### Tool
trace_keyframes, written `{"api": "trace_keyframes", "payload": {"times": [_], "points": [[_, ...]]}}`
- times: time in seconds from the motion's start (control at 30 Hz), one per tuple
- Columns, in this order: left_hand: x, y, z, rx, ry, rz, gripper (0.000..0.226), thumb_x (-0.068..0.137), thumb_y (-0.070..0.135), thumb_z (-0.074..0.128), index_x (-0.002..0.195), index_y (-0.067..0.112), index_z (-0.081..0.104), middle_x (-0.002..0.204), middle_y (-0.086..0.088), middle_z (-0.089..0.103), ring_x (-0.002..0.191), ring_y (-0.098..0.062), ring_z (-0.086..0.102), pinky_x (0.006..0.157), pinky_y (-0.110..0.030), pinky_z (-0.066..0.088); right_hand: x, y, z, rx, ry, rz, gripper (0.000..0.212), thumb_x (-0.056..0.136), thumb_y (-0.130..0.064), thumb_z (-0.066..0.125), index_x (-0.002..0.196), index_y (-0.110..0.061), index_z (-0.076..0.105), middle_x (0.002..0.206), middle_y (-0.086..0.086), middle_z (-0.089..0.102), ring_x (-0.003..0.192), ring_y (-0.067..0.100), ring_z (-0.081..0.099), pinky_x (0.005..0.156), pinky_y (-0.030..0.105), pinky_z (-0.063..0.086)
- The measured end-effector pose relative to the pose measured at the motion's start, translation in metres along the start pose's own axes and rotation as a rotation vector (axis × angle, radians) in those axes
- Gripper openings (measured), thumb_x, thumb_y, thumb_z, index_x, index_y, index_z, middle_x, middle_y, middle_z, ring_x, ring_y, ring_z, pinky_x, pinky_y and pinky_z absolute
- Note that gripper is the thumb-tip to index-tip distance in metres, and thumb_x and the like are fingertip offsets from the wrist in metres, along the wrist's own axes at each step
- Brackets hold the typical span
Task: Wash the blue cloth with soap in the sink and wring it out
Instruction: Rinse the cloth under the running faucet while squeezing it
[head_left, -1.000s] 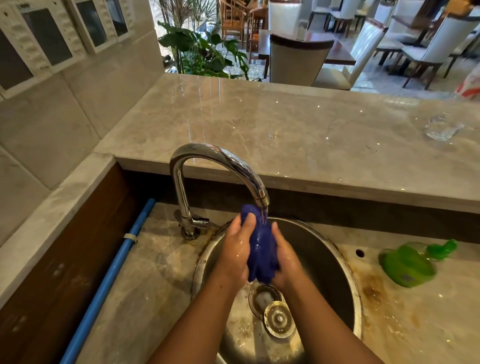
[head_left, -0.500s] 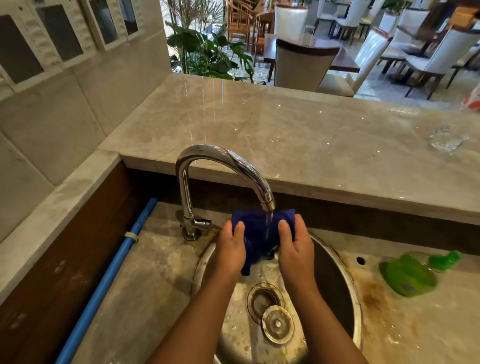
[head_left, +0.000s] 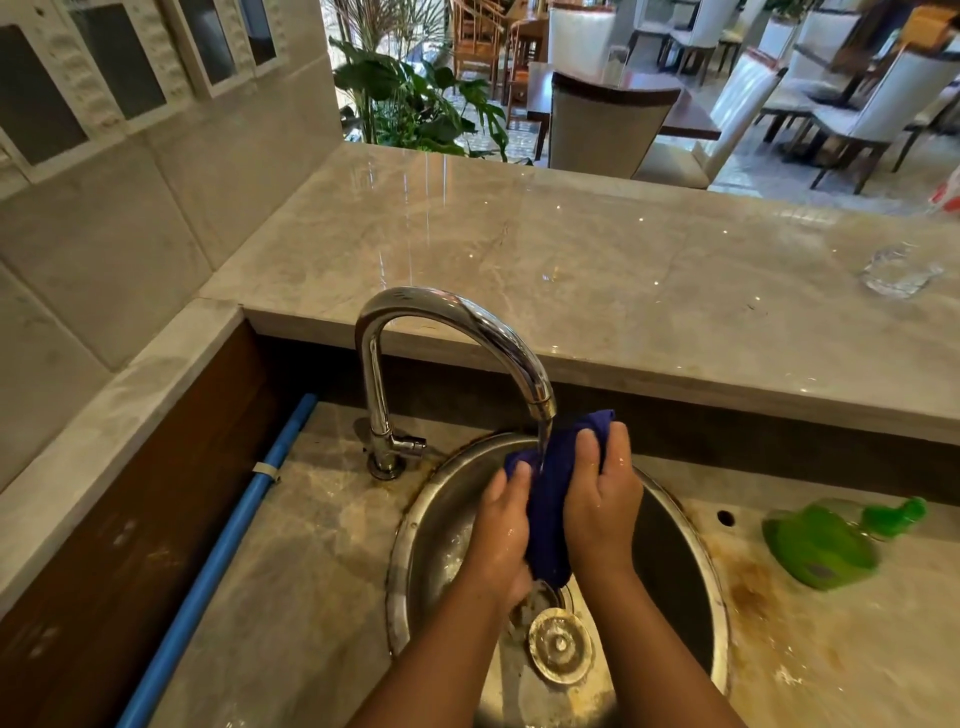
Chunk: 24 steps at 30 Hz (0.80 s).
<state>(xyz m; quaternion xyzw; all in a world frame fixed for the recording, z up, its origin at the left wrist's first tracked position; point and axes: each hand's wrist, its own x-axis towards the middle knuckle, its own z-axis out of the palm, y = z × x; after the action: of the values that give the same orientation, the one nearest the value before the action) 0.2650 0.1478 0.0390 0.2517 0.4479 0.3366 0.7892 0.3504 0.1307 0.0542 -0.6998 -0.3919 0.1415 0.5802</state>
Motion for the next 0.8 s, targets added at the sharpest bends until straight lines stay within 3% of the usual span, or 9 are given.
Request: {"api": "trace_keyframes", "payload": {"times": [0.17, 0.27, 0.37, 0.47, 0.53, 0.6, 0.67, 0.8], "points": [[0.001, 0.016, -0.007, 0.120, 0.062, 0.154, 0.032, 0.104, 0.039, 0.047, 0.134, 0.030, 0.053, 0.127, -0.003, 0.065, 0.111, -0.027, 0.066, 0.089, -0.052, 0.058, 0.002, 0.009, -0.004, 0.135, 0.010, 0.279, 0.021, 0.105, -0.026, 0.042, 0.093, -0.022, 0.059, 0.080, 0.002, 0.063, 0.064, 0.005, 0.059, 0.061, 0.021, 0.050], [0.001, 0.025, -0.005, 0.292, 0.067, 0.293, 0.026, 0.104, 0.038, 0.045, 0.125, 0.029, 0.057, 0.117, -0.003, 0.069, 0.102, -0.025, 0.069, 0.091, -0.051, 0.057, 0.001, 0.018, 0.005, 0.299, -0.043, 0.535, 0.020, 0.104, -0.026, 0.045, 0.101, -0.019, 0.063, 0.097, 0.012, 0.069, 0.081, 0.021, 0.065, 0.075, 0.037, 0.055], [-0.002, 0.033, -0.002, 0.433, 0.051, 0.413, 0.021, 0.105, 0.035, 0.044, 0.118, 0.026, 0.058, 0.104, -0.006, 0.070, 0.092, -0.028, 0.069, 0.085, -0.046, 0.058, -0.008, 0.021, 0.013, 0.432, -0.130, 0.661, 0.019, 0.103, -0.023, 0.048, 0.109, -0.015, 0.064, 0.102, 0.011, 0.072, 0.085, 0.023, 0.069, 0.072, 0.035, 0.058], [0.007, 0.039, -0.012, 0.723, 0.116, 0.501, 0.020, 0.105, 0.036, 0.042, 0.108, 0.025, 0.059, 0.094, -0.004, 0.068, 0.083, -0.022, 0.066, 0.078, -0.039, 0.054, -0.013, 0.016, 0.008, 0.356, -0.177, 0.568, 0.019, 0.102, -0.023, 0.050, 0.099, -0.015, 0.067, 0.095, 0.016, 0.071, 0.081, 0.027, 0.067, 0.074, 0.040, 0.055], [0.014, 0.043, -0.023, 0.796, 0.191, 0.477, 0.023, 0.106, 0.037, 0.040, 0.107, 0.024, 0.059, 0.092, 0.000, 0.066, 0.083, -0.016, 0.064, 0.075, -0.033, 0.051, -0.012, 0.008, 0.003, 0.336, -0.155, 0.464, 0.019, 0.102, -0.023, 0.050, 0.096, -0.014, 0.066, 0.088, 0.010, 0.071, 0.076, 0.023, 0.066, 0.070, 0.035, 0.055], [0.019, 0.043, -0.029, 0.715, 0.192, 0.425, 0.024, 0.106, 0.035, 0.040, 0.107, 0.023, 0.060, 0.093, 0.001, 0.067, 0.085, -0.015, 0.065, 0.075, -0.030, 0.049, -0.012, -0.003, 0.002, 0.353, -0.122, 0.382, 0.019, 0.102, -0.023, 0.049, 0.096, -0.016, 0.066, 0.085, 0.004, 0.069, 0.073, 0.016, 0.066, 0.066, 0.027, 0.056], [0.022, 0.035, -0.024, 0.559, 0.167, 0.344, 0.024, 0.106, 0.034, 0.040, 0.107, 0.022, 0.062, 0.095, 0.000, 0.070, 0.087, -0.016, 0.068, 0.075, -0.030, 0.052, -0.015, -0.012, 0.007, 0.348, -0.106, 0.323, 0.020, 0.103, -0.024, 0.048, 0.096, -0.019, 0.066, 0.087, 0.003, 0.069, 0.077, 0.018, 0.065, 0.069, 0.029, 0.055], [0.016, 0.017, -0.006, 0.209, 0.120, 0.158, 0.025, 0.103, 0.033, 0.048, 0.111, 0.019, 0.066, 0.100, -0.009, 0.075, 0.096, -0.029, 0.073, 0.091, -0.050, 0.058, -0.028, -0.016, 0.024, 0.185, -0.111, 0.218, 0.017, 0.101, -0.020, 0.050, 0.092, -0.022, 0.065, 0.081, -0.005, 0.069, 0.070, 0.007, 0.063, 0.062, 0.020, 0.051]]}}
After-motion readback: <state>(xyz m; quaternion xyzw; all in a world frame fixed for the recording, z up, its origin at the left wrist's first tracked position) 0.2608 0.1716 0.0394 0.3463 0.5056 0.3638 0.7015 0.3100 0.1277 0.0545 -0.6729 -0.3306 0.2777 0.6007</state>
